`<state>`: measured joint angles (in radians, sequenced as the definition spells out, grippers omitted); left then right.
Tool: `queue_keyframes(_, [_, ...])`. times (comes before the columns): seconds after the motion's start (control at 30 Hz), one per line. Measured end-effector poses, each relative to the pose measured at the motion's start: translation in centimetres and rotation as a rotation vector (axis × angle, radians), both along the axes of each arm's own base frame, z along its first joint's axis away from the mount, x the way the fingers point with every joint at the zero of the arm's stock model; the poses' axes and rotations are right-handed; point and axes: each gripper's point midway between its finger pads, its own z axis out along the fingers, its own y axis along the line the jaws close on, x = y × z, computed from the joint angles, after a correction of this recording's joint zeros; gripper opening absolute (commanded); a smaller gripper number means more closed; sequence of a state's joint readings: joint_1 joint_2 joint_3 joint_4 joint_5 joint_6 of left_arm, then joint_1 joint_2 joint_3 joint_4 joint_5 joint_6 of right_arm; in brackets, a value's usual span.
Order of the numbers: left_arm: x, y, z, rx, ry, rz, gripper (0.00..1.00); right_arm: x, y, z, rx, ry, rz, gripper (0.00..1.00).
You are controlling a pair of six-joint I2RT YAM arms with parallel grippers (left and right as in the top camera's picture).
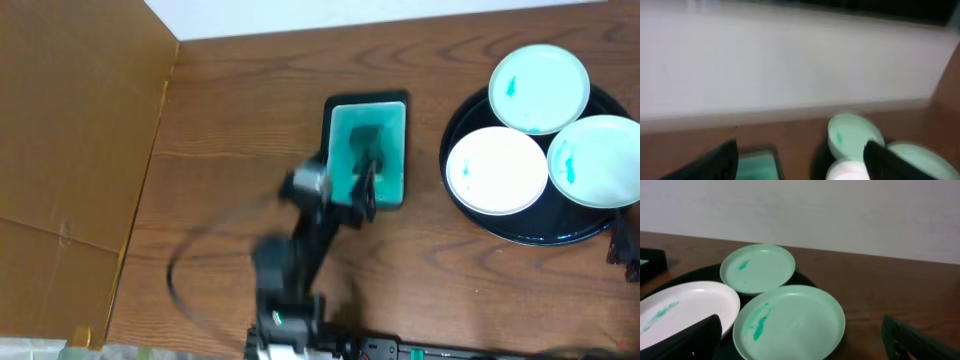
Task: Clean dirty plates on tray and stack at the side
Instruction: 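Reach the left gripper into the soapy tray and grasp the green sponge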
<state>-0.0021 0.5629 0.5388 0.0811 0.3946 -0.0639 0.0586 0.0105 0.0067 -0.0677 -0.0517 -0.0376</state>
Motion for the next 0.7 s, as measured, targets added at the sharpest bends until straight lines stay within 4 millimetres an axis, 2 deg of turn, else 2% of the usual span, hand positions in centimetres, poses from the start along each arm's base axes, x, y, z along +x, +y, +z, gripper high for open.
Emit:
queue_keyframes(0.17, [6.2,-0.6,-2.4,0.018,0.436,-0.039,0.8,0.0,0.0,0.0,0.0,0.002,0.0,0.99])
queue_keyframes(0.3, [9.7,-0.9,-5.0,0.029,0.597,-0.067,0.8,0.0,0.0,0.0,0.0,0.001,0.0,0.99])
queue_keyframes(0.33, [10.5,-0.7,-6.5,0.029,0.671,-0.052,0.8,0.0,0.0,0.0,0.0,0.002,0.0,0.99])
queue_keyframes(0.47, [12.6,1.4,-10.1,0.039,0.893,0.093,0.8,0.0,0.0,0.0,0.0,0.001,0.0,0.99])
queue_keyframes(0.6, [14.5,2.9,-12.8,0.057,0.978,0.189,0.8,0.0,0.0,0.0,0.0,0.001,0.0,0.99])
queue_keyframes(0.7, [14.9,3.4,-15.8,0.069,1.054,0.225,0.8,0.0,0.0,0.0,0.0,0.001,0.0,0.99])
